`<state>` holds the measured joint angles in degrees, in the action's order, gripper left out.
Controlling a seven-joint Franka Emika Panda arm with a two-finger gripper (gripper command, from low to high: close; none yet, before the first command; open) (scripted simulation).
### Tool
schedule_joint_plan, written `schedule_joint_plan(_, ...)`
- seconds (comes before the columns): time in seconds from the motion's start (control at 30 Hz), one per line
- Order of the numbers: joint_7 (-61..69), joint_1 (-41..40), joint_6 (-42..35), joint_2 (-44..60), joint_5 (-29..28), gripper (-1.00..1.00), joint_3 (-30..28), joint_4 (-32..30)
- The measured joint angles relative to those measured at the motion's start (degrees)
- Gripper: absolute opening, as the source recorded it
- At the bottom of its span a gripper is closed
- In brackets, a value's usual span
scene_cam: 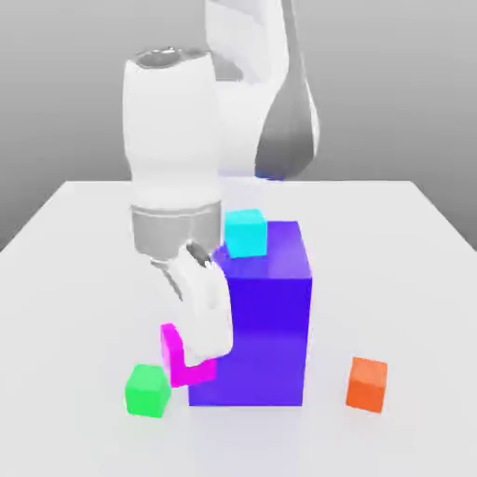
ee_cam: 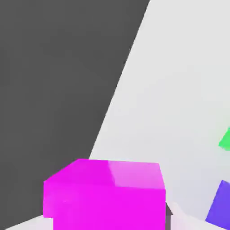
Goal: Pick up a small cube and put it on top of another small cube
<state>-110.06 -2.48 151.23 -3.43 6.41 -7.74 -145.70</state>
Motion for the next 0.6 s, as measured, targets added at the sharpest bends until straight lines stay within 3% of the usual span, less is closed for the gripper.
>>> schedule_joint_plan(0.17, -10.2, -3.7, -0.3, -2.6, 4.6, -1.0, -1.8, -2.2)
schedule_joint_plan(0.37, -24.3, -7.6, 1.4, -1.6, -6.4, -1.0, -1.5, -10.6)
schedule_joint_plan(0.6, -26.1, -8.2, 3.1, -1.6, -8.1, -1.0, -1.4, -11.3)
